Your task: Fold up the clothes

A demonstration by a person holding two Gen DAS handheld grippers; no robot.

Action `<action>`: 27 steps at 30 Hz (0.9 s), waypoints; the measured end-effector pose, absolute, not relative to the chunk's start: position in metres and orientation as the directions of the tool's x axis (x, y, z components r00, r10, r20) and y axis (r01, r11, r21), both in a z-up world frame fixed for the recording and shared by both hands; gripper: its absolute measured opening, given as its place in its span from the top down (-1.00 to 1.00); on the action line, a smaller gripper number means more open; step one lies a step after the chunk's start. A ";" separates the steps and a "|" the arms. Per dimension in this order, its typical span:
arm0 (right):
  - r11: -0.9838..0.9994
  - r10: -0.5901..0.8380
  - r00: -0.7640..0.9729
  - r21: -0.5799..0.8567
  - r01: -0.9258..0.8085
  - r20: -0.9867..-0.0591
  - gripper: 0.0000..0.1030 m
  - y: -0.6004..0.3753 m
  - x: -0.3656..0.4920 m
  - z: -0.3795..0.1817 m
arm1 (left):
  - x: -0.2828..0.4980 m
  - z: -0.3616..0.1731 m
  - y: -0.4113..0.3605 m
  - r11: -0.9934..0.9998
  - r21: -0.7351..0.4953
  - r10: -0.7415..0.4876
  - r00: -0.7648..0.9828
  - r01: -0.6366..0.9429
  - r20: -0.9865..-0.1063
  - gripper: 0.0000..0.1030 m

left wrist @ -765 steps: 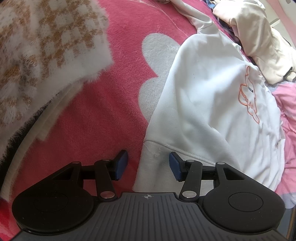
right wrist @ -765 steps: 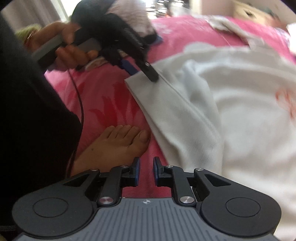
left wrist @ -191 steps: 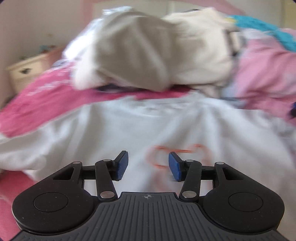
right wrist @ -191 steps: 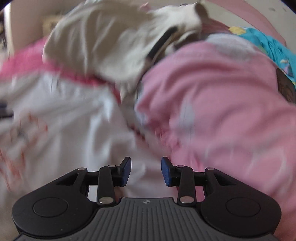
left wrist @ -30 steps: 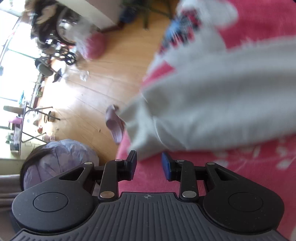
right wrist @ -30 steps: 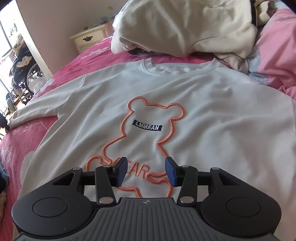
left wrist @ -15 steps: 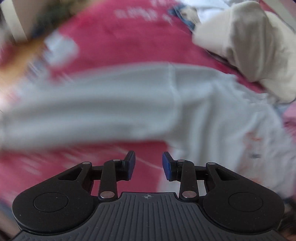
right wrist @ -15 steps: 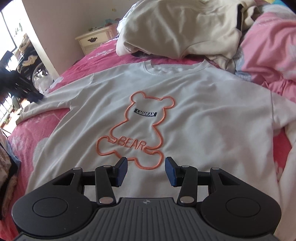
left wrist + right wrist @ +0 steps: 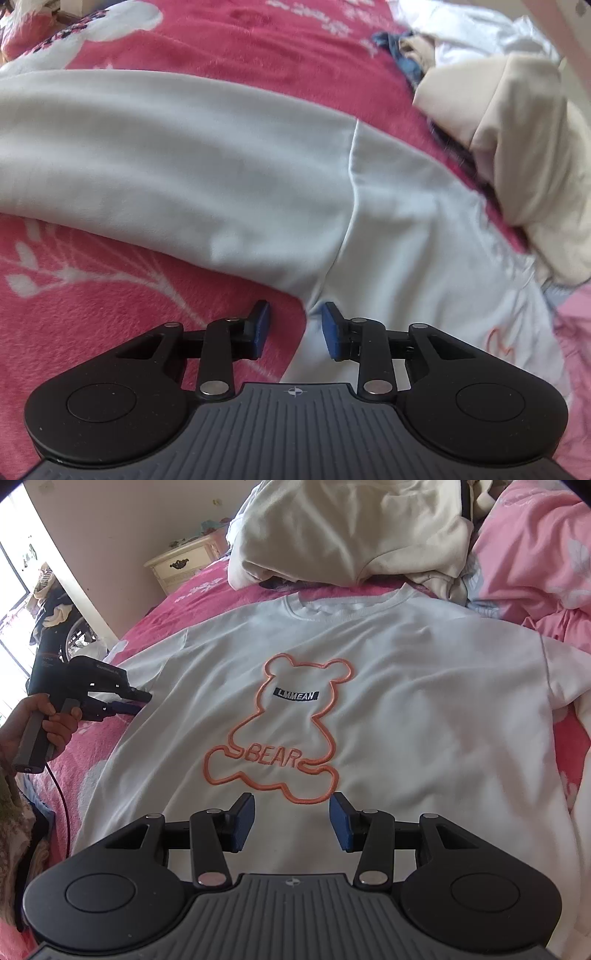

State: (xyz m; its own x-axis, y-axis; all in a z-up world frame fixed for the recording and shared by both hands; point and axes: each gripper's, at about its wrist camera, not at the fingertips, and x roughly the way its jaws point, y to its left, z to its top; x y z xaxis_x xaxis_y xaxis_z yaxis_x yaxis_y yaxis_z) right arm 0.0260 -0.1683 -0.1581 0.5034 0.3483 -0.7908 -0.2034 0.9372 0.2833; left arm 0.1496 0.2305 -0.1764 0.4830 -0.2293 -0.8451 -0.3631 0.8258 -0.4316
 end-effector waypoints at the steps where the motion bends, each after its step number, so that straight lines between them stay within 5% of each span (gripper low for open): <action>1: 0.938 0.346 0.501 0.282 -0.201 -0.793 0.09 -0.168 0.027 -0.159 | 0.149 -0.177 0.232 0.815 -0.452 -0.246 0.491 -0.362 -0.836 0.43; 6: 0.939 0.343 0.496 0.277 -0.205 -0.797 0.09 -0.165 0.027 -0.158 | 0.146 -0.178 0.233 0.790 -0.511 -0.294 0.522 -0.340 -0.801 0.45; 7: 0.939 0.343 0.495 0.277 -0.205 -0.799 0.09 -0.164 0.027 -0.159 | 0.147 -0.180 0.230 0.796 -0.502 -0.284 0.524 -0.339 -0.803 0.51; 8: 0.939 0.342 0.493 0.276 -0.204 -0.800 0.09 -0.163 0.027 -0.159 | 0.148 -0.181 0.227 0.808 -0.480 -0.263 0.522 -0.340 -0.812 0.81; 11: 0.940 0.339 0.494 0.271 -0.205 -0.801 0.09 -0.161 0.026 -0.158 | 0.149 -0.183 0.220 0.843 -0.417 -0.204 0.516 -0.340 -0.832 0.92; 27: 0.940 0.342 0.507 0.294 -0.176 -0.791 0.08 -0.177 0.022 -0.157 | 0.099 -0.165 0.261 0.785 -0.467 -0.222 0.520 -0.406 -0.825 0.62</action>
State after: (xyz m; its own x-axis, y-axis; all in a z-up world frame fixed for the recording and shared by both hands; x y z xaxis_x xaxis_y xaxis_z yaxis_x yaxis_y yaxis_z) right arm 0.0223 -0.1773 -0.1572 0.5074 0.3421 -0.7909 -0.1756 0.9396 0.2938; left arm 0.0992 0.2611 -0.1646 0.5196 -0.2220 -0.8251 -0.4062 0.7854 -0.4671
